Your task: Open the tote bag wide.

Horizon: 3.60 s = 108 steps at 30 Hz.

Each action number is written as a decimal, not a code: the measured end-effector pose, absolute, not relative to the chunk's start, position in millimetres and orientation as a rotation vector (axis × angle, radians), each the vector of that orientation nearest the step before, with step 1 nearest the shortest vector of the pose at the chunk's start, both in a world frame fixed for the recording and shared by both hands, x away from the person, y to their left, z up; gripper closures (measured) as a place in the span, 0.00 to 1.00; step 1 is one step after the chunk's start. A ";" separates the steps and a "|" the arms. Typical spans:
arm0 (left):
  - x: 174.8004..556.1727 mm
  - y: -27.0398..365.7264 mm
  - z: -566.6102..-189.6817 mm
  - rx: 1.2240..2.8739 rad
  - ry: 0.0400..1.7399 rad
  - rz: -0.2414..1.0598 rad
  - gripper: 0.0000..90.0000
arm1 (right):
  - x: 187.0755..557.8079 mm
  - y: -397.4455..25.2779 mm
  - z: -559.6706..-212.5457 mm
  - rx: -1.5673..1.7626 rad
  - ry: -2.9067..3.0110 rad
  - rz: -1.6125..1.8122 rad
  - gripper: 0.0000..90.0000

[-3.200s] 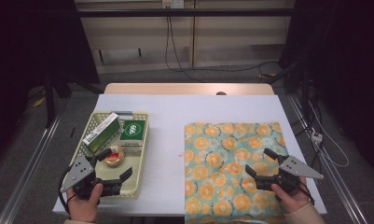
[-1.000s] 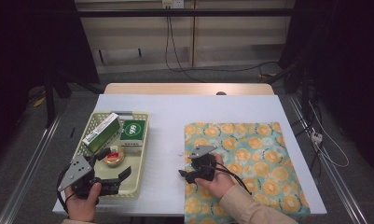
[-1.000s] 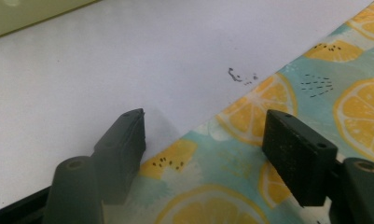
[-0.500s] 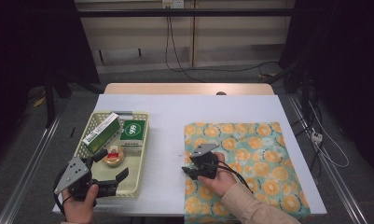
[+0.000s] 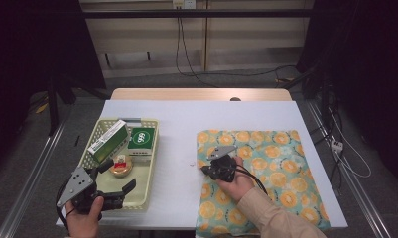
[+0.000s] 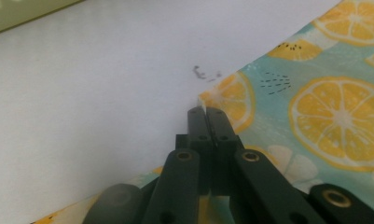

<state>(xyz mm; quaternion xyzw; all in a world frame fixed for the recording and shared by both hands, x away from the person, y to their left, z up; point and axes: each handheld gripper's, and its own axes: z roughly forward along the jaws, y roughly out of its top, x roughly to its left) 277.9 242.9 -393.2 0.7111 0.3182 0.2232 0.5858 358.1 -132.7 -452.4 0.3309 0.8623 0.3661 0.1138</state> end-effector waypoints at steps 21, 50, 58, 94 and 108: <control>280.1 239.2 -393.0 1.668 0.738 0.506 0.05 | 460.2 -153.8 -421.2 1.160 2.354 1.159 1.00; 281.1 230.2 -394.1 1.700 0.720 0.504 0.05 | 356.7 -217.4 -410.3 0.943 2.491 1.184 0.29; 280.4 229.3 -395.1 1.710 0.724 0.507 0.05 | 315.2 -224.4 -429.5 0.873 2.595 1.199 0.25; 279.1 231.0 -393.9 1.706 0.724 0.519 0.05 | 373.5 -165.2 -448.1 0.953 2.620 1.218 1.00; 279.5 229.6 -393.8 1.711 0.715 0.519 0.05 | 394.4 -151.3 -460.0 1.032 2.605 1.229 1.00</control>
